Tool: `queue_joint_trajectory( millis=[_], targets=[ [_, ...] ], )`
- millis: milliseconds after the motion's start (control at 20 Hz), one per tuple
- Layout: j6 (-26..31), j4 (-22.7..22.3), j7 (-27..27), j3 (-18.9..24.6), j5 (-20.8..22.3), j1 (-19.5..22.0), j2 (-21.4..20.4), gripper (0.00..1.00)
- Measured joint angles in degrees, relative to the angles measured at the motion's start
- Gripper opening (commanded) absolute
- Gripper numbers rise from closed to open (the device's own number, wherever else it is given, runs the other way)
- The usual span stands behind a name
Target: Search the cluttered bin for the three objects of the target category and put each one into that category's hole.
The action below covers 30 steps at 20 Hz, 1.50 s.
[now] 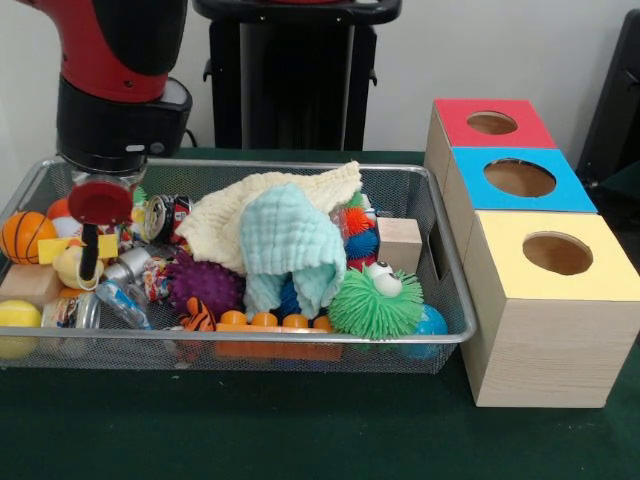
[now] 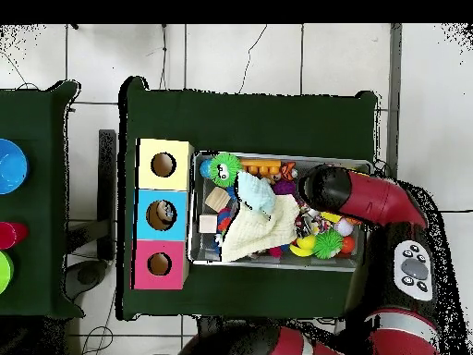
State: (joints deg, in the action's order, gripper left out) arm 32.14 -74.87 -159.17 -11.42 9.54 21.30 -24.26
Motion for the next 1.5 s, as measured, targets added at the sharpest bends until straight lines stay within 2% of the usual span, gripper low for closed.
queue_joint_trajectory(
  millis=[200, 350, 900, 1100, 1500],
  targets=[
    [0.75, 3.45, 0.00, -1.00, -1.13, -0.79, 0.91, 1.00],
    [3.66, 5.70, 0.00, -1.87, -2.59, -1.60, 1.36, 1.00],
    [25.75, 15.07, -0.01, -4.43, -9.39, -4.48, 4.49, 1.00],
    [28.46, 17.07, -0.01, -5.09, -10.95, -4.92, 6.27, 1.00],
    [28.79, 22.32, -0.01, -5.77, -12.59, -4.82, 10.92, 1.00]
  ],
)
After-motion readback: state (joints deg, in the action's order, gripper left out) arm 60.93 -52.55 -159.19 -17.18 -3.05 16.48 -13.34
